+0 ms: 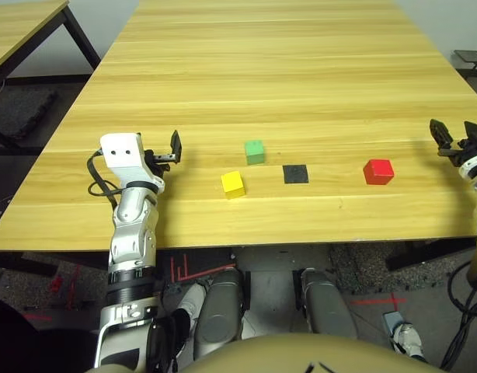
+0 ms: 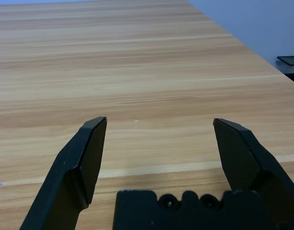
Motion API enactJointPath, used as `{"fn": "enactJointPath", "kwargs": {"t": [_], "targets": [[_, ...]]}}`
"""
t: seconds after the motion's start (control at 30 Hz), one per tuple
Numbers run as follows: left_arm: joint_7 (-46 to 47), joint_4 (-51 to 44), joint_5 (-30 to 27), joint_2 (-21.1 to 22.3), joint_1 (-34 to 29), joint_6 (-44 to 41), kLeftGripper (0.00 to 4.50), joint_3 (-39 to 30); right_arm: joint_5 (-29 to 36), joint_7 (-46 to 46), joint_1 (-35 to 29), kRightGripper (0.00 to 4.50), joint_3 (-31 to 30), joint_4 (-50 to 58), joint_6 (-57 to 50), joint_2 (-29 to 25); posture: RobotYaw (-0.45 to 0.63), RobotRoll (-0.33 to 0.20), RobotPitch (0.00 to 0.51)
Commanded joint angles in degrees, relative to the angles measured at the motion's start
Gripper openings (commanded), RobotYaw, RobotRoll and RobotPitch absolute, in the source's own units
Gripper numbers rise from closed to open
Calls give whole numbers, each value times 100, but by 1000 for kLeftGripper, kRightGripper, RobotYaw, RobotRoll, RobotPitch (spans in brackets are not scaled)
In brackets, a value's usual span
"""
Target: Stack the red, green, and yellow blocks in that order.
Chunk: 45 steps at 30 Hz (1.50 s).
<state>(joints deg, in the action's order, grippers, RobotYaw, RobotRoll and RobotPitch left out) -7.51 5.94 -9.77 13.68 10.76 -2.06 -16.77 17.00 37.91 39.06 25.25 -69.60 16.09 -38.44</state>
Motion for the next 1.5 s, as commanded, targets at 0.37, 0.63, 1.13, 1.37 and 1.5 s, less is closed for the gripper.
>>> {"fn": "enactJointPath", "kwargs": {"t": [0.37, 0.63, 1.13, 1.37, 1.5], "targets": [[-1523, -1172, -1482, 631, 451, -1458, 4460, 231, 48, 1795, 77, 4500, -852, 1853, -1705, -334, 96, -114, 80], [-3571, -1548, -2358, 1928, 1304, -2970, 4460, 1117, 143, 3781, -643, 4500, -2026, 4365, -3466, -1083, 92, -130, 75], [-4916, -949, -1740, 2385, 2025, -2871, 4460, 2034, -1459, 4993, 499, 4500, -3577, 2791, -1422, -1258, 145, -136, 79], [-5108, -1200, -1635, 2570, 1809, -3131, 4460, 2295, -1946, 5083, 998, 4500, -3864, 1815, -750, -882, 197, -142, 84], [-5078, -1345, -1632, 2598, 1733, -3242, 4460, 2290, -2186, 5062, 1174, 4500, -3986, 1406, -476, -690, 225, -145, 88]]}}
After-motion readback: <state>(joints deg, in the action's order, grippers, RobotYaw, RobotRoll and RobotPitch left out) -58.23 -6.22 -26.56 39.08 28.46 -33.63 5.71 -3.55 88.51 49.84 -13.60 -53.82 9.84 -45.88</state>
